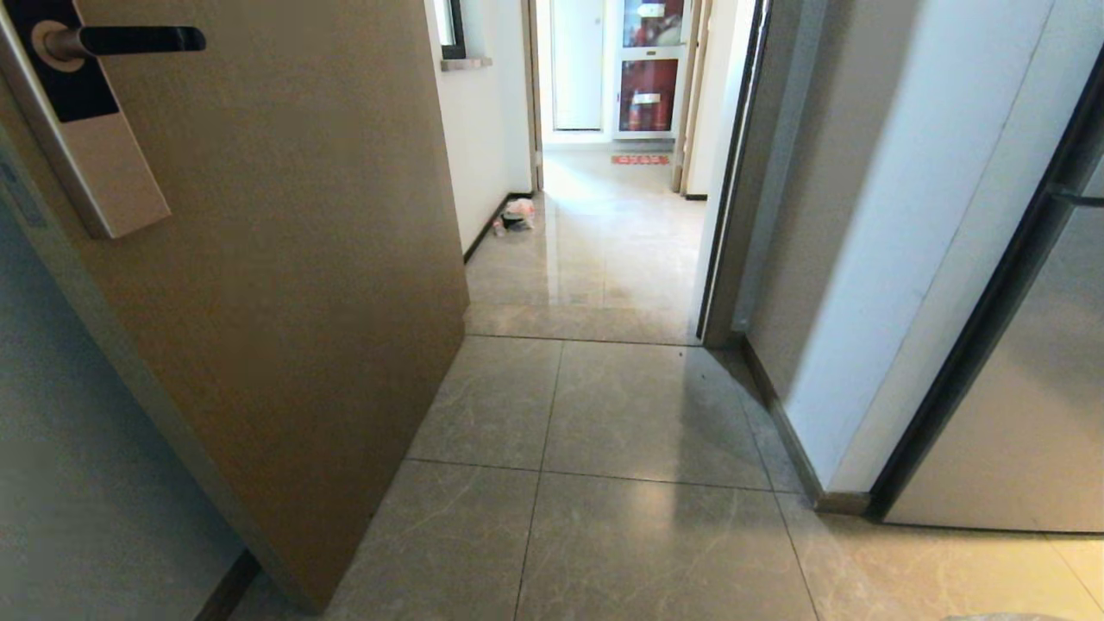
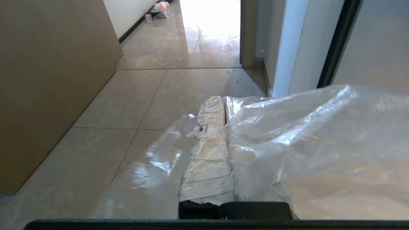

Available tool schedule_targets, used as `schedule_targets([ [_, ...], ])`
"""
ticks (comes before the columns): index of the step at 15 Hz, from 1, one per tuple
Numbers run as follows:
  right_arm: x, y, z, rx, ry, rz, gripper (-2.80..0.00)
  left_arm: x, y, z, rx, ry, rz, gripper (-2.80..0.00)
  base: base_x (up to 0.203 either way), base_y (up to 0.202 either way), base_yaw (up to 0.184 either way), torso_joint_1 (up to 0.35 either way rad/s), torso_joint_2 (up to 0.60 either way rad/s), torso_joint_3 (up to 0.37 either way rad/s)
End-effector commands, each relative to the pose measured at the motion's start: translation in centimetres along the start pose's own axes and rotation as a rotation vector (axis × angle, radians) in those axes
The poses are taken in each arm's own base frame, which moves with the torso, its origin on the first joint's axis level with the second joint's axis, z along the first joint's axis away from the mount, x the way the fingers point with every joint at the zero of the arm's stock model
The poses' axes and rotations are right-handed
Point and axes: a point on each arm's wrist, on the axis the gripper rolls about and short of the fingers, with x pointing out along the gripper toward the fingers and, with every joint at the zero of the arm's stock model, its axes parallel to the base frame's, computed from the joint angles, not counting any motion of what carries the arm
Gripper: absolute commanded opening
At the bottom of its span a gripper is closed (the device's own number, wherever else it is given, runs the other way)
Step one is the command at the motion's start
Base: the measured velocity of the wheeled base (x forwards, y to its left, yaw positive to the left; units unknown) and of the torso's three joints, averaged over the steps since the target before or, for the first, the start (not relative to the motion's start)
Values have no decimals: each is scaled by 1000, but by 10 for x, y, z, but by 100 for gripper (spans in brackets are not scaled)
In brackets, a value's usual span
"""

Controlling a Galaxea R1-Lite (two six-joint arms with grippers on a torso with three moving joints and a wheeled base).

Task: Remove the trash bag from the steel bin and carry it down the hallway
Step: Put the trash bag at the door

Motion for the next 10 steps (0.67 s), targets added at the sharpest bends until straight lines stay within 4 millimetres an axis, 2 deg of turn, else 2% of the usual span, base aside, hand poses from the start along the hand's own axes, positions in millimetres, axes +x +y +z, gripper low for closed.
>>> schedule_targets([
  [1, 0, 0, 0, 1, 2, 0, -280, 0, 0, -1, -4, 4, 1, -280, 149, 0, 0, 5, -2, 2],
  [10, 0, 0, -1, 0, 4, 0, -280, 0, 0, -1, 0, 4, 1, -280, 192, 0, 1, 4, 2, 2],
])
